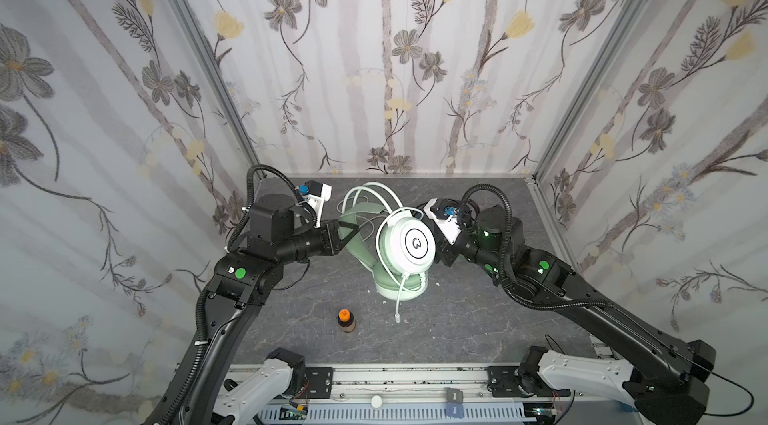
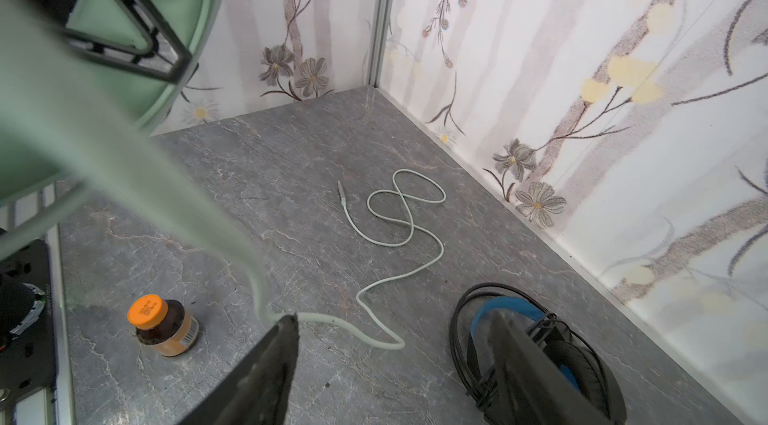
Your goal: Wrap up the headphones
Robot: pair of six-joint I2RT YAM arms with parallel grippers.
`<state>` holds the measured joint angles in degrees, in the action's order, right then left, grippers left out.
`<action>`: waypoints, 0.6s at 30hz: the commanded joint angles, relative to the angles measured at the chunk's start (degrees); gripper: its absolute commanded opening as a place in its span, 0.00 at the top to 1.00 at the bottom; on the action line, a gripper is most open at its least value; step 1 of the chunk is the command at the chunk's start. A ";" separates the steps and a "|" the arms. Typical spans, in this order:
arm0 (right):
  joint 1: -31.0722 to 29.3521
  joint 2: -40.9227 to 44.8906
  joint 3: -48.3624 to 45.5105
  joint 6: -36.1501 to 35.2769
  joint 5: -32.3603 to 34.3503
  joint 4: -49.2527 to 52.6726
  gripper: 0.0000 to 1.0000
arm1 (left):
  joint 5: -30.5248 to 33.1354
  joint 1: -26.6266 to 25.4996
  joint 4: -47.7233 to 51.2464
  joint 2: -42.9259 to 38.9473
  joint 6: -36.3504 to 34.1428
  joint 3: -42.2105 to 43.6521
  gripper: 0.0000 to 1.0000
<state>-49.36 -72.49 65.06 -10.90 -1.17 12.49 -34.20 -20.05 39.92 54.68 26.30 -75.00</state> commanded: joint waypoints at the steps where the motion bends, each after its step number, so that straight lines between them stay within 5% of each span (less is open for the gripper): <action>1: 0.01 -0.40 -2.15 3.30 -5.94 -10.39 0.27 | -2.81 0.01 -0.63 -0.08 2.71 -2.34 1.00; 18: -0.11 -3.51 -13.96 14.11 -13.11 -30.25 0.26 | 1.76 0.00 -3.59 0.18 11.59 -6.88 1.00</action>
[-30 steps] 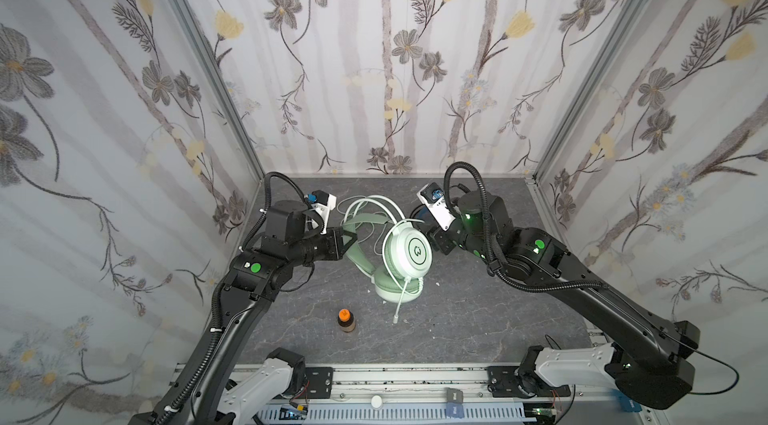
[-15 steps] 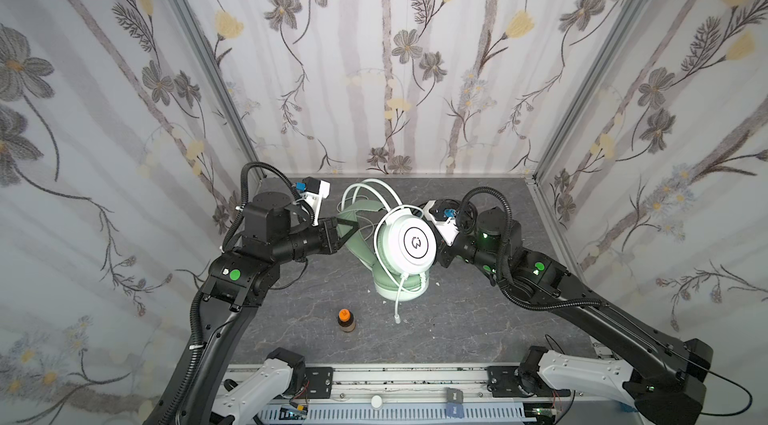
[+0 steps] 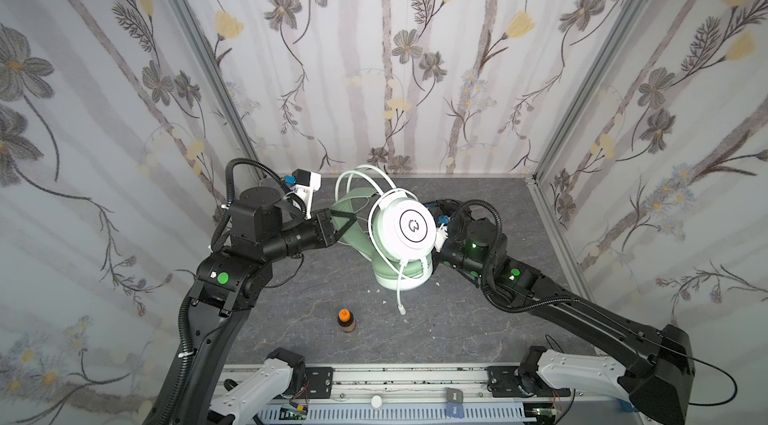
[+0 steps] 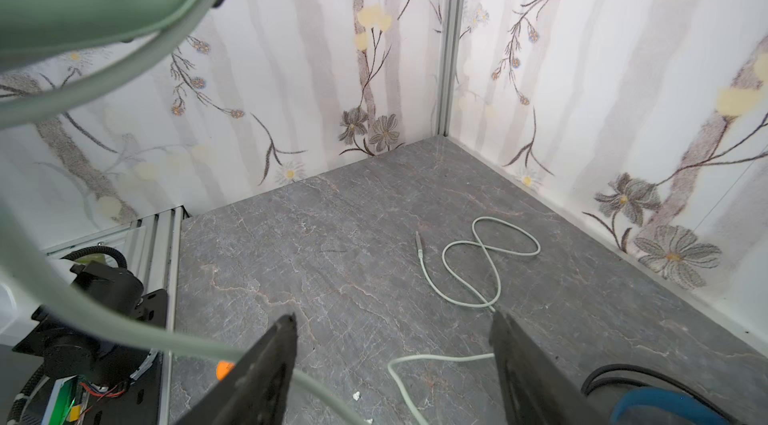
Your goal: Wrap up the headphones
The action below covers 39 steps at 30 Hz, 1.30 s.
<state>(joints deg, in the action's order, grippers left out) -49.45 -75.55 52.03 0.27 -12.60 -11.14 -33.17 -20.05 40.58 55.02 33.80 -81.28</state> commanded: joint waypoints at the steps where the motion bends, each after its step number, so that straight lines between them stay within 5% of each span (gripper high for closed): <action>1: -0.03 -0.65 -1.42 3.24 -1.85 -7.29 0.26 | 1.19 0.01 -4.60 -0.10 4.54 -0.71 1.00; 12: -0.09 2.53 -7.88 4.82 0.01 -13.61 0.28 | 1.14 0.01 -6.20 0.34 6.34 -1.29 1.00; 23: 0.20 -5.73 -4.21 4.73 -0.10 -17.56 0.29 | -0.58 -0.01 -12.10 0.82 10.91 1.13 1.00; 39: 1.62 -19.15 -1.15 10.83 -7.93 -28.88 0.58 | 0.55 0.65 -18.96 1.02 17.43 3.01 1.00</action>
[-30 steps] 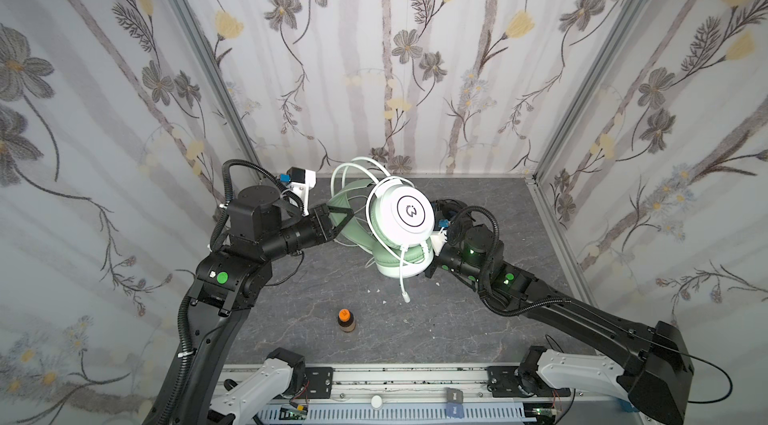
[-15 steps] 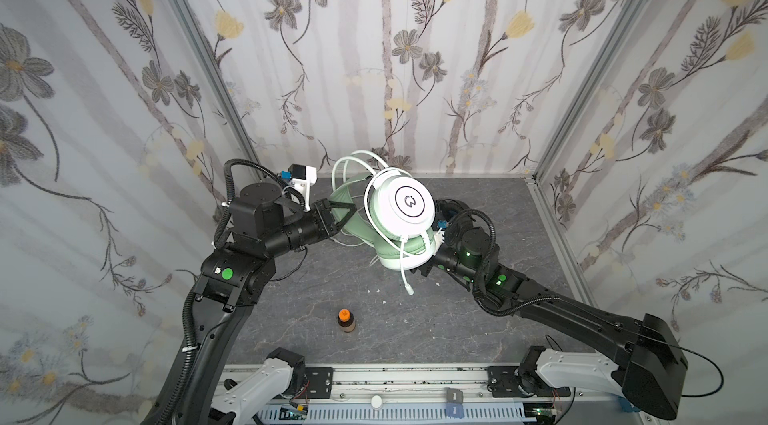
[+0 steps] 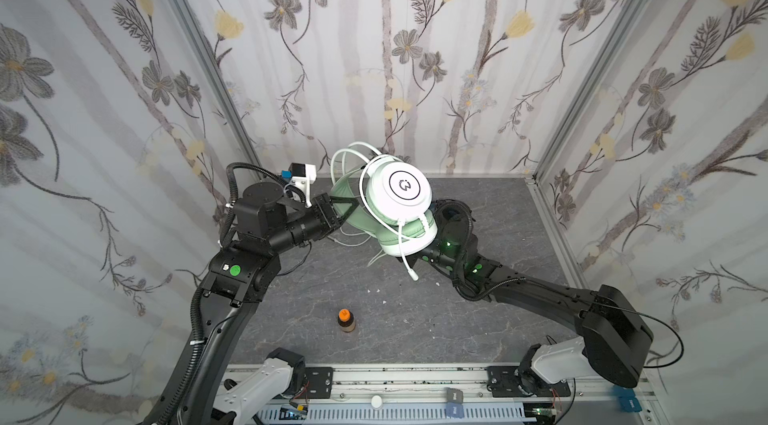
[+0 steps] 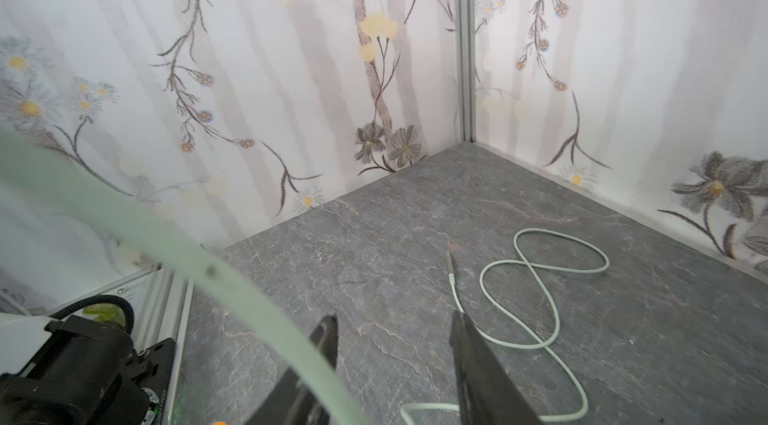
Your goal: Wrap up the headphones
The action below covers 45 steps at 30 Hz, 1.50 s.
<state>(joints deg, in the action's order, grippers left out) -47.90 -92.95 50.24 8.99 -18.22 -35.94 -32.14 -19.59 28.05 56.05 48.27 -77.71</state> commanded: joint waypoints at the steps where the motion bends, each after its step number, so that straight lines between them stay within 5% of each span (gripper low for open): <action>1: 0.05 -2.58 0.65 2.55 -2.71 -4.67 0.60 | -0.30 0.30 -6.78 0.02 3.35 -0.64 1.00; 4: 0.02 -5.09 1.30 3.17 -3.47 -5.24 0.66 | 0.46 0.51 -7.69 0.21 4.35 -1.03 1.00; 11: -0.20 -6.51 2.67 3.22 -1.68 -2.13 1.00 | 10.35 0.60 -9.02 -0.06 7.59 -0.85 1.00; 28: -15.58 -2.24 14.75 -3.13 24.08 36.61 1.00 | 45.47 0.70 -4.95 -0.96 9.11 5.40 1.00; 35: -20.10 -4.94 29.67 -4.13 29.87 56.93 1.00 | 51.06 0.57 -4.37 0.22 1.49 8.75 1.00; 45: -20.61 -13.27 55.40 -10.91 29.51 82.61 1.00 | 59.51 -0.44 -1.25 -2.89 -14.63 12.23 1.00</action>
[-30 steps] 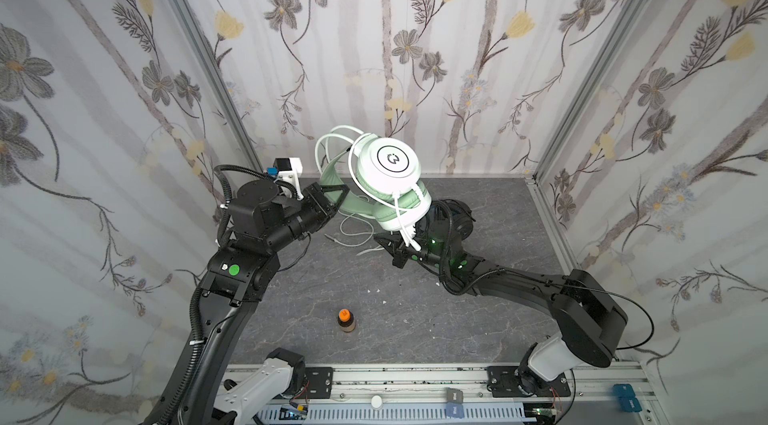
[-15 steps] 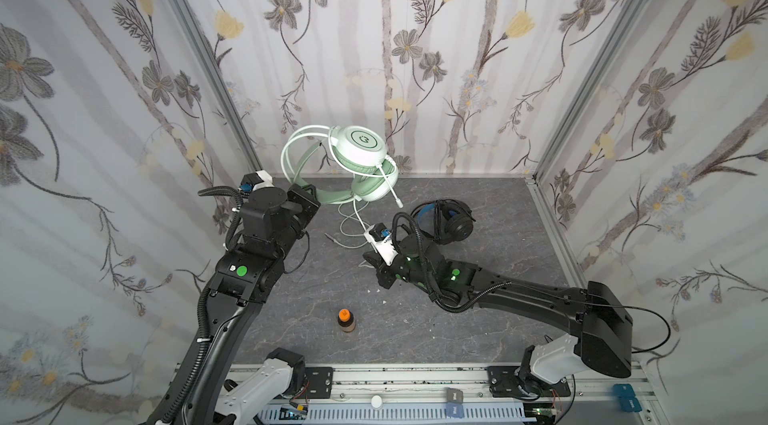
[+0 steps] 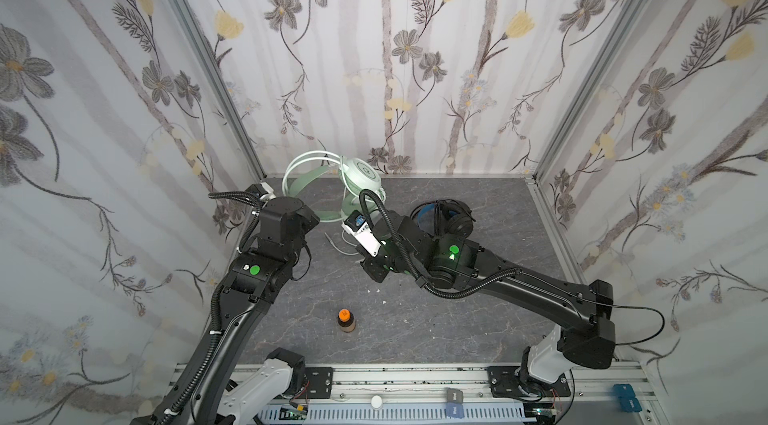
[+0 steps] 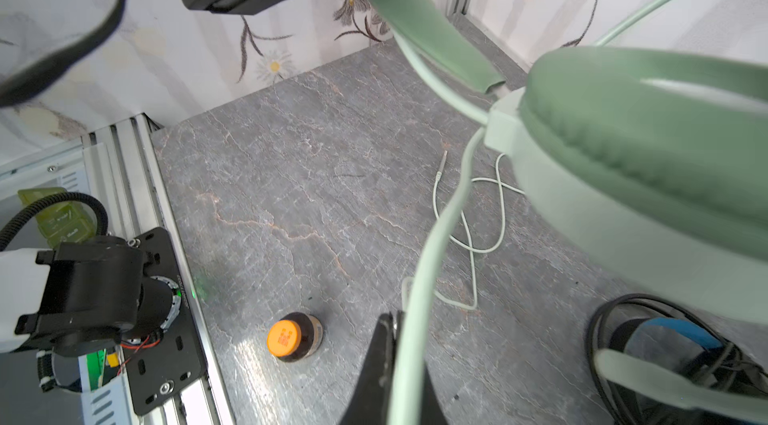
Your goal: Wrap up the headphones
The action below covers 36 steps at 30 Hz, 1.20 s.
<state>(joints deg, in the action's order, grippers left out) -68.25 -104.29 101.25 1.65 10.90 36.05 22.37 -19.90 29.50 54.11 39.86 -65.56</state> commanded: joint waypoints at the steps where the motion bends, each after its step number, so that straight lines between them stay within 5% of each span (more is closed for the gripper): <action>1: -0.37 -2.88 6.90 -4.39 0.25 13.09 1.00 | 5.67 -0.14 -2.65 -1.27 -8.27 0.19 1.00; 13: -2.55 -8.27 23.78 -9.14 -4.53 25.63 1.00 | 10.07 -2.21 -2.97 -1.84 -19.64 1.21 1.00; 21: -3.72 -10.32 23.90 -3.32 -6.83 22.84 1.00 | 14.70 -3.11 3.32 3.90 -11.84 -3.94 1.00; 29: -4.31 -9.90 23.82 3.08 -12.38 17.74 1.00 | 17.10 -4.69 -0.37 4.59 -14.82 -2.96 1.00; 36: -3.80 -7.22 23.82 1.97 -8.90 18.95 1.00 | 18.97 -5.84 -2.24 2.67 -20.52 -0.67 1.00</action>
<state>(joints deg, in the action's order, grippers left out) -72.01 -113.10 124.73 4.03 2.39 56.99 36.10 -25.67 32.14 57.54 21.93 -66.74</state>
